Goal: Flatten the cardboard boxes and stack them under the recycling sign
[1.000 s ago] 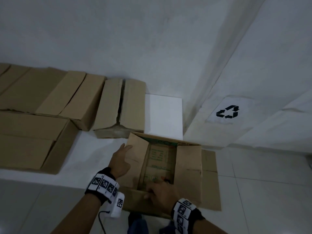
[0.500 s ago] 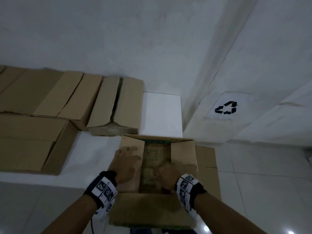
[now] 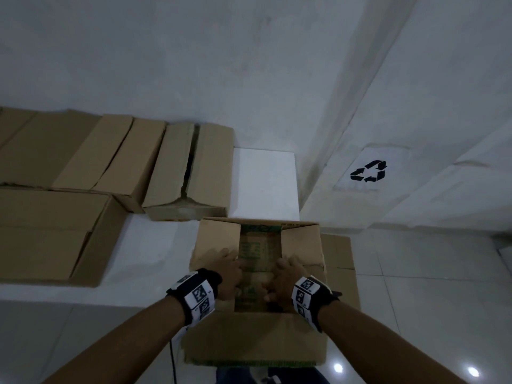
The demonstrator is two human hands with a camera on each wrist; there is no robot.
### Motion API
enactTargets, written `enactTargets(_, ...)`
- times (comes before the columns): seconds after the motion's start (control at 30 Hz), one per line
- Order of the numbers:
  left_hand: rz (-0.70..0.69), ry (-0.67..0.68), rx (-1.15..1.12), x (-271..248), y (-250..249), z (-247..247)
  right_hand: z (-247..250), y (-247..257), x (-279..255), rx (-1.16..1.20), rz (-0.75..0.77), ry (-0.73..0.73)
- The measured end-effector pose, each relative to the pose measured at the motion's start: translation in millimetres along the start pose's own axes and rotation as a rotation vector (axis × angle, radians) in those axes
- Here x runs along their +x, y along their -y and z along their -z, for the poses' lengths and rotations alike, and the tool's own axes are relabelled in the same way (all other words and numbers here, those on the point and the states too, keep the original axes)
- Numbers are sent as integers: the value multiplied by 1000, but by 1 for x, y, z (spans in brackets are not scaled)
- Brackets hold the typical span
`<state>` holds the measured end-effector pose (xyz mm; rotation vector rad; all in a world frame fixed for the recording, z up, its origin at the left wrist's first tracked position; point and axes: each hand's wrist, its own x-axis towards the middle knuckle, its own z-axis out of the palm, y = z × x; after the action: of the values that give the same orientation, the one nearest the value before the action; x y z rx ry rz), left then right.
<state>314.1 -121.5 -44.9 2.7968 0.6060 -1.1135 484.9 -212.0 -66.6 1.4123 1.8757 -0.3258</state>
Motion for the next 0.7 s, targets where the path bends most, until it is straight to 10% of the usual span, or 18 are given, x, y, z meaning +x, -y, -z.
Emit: enactTargets(0.7,18,-408,-330,-47,13,5,6,-10,-43,178,33,-199)
